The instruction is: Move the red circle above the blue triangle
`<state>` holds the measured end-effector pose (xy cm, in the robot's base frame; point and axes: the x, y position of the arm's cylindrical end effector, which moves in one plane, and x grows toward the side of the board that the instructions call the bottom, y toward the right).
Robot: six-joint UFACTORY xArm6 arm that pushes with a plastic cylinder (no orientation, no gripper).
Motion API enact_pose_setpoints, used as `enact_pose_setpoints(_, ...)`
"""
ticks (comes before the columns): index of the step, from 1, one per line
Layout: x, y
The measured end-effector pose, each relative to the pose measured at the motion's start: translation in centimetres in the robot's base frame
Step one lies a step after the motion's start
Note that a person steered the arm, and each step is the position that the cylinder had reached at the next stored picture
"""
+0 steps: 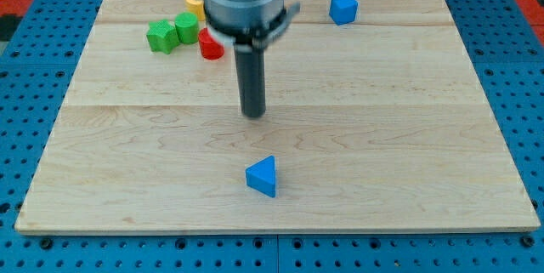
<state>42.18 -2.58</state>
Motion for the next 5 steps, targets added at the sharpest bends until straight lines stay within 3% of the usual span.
enact_pose_setpoints(2,-15.7,10.1)
enact_pose_setpoints(3,-22.8,6.5)
enact_pose_setpoints(5,-22.2,-0.7)
